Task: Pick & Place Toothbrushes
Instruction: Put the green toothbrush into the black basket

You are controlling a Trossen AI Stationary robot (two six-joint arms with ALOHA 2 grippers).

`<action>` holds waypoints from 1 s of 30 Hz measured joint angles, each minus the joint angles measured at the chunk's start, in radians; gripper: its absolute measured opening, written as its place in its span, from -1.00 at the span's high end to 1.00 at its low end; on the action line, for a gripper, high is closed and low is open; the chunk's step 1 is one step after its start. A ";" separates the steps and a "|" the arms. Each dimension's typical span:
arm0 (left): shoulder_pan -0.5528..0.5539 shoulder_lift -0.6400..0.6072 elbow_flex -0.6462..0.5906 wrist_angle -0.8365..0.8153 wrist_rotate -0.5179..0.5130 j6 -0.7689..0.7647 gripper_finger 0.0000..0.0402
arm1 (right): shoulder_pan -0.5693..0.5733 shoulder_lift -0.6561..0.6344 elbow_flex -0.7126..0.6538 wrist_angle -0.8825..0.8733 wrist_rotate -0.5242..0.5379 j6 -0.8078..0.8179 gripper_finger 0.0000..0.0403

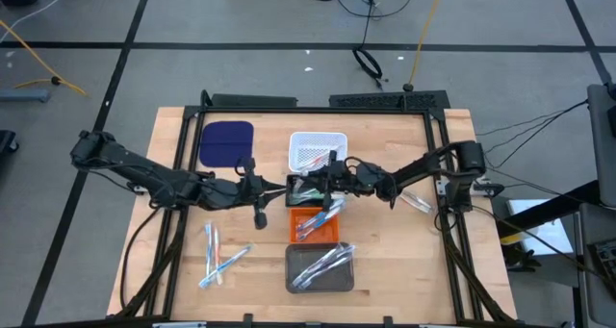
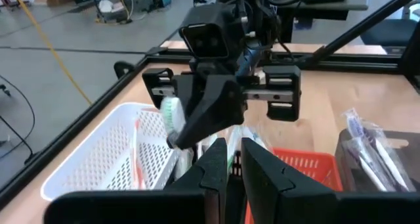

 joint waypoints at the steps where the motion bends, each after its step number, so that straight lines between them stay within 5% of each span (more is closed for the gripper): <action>1: 0.000 0.000 0.000 -0.006 0.000 -0.002 0.77 | 0.000 0.010 0.000 0.018 0.003 0.000 0.95; 17: 0.002 0.027 -0.002 -0.021 0.000 -0.019 0.77 | -0.001 0.092 0.000 0.048 0.025 0.015 0.92; 30: 0.002 0.026 -0.002 -0.014 -0.001 -0.019 0.77 | -0.002 0.087 0.001 0.023 0.024 0.001 0.18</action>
